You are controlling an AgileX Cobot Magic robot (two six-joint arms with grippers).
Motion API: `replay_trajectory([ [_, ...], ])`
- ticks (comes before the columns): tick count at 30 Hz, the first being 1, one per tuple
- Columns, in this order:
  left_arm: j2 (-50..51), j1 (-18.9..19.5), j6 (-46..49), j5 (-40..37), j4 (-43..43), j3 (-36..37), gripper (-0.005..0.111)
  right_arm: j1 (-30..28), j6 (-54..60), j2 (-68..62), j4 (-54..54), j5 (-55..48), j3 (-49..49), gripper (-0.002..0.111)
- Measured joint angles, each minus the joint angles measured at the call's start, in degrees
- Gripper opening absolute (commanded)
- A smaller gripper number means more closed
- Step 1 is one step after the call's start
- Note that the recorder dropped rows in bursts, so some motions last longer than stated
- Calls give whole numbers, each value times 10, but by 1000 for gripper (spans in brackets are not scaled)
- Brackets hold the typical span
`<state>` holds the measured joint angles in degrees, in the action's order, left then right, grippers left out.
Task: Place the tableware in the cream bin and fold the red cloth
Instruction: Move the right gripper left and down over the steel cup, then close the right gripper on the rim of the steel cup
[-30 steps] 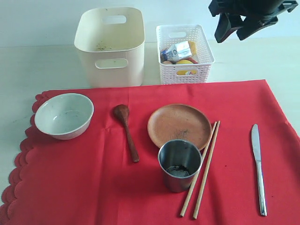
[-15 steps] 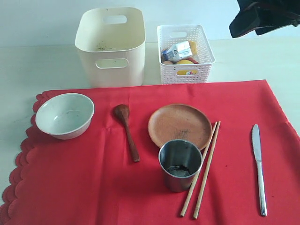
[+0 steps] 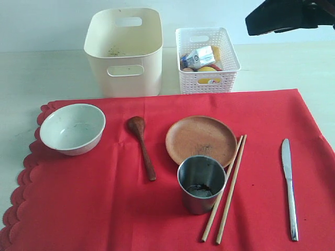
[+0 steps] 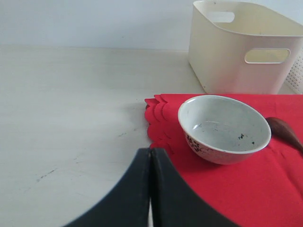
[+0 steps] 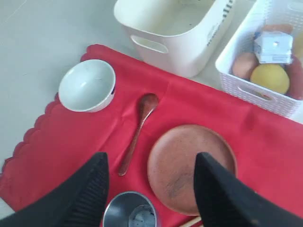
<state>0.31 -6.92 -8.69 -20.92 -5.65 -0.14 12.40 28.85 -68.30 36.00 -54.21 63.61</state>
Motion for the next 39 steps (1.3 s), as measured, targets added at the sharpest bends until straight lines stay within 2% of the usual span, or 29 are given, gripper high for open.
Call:
replay_trajectory([
  [11, 0, 0, 0, 0, 0, 0, 0, 145, 55, 0, 0, -13, 0, 53],
  [18, 0, 0, 0, 0, 0, 0, 0, 196, 65, -40, -25, -13, 0, 53],
  [24, 0, 0, 0, 0, 0, 0, 0, 219, 65, -83, -38, -11, 0, 53],
  [33, 0, 0, 0, 0, 0, 0, 0, 220, 65, -151, -72, -8, 0, 53],
  [39, 0, 0, 0, 0, 0, 0, 0, 220, 47, -205, -162, -12, 0, 53],
])
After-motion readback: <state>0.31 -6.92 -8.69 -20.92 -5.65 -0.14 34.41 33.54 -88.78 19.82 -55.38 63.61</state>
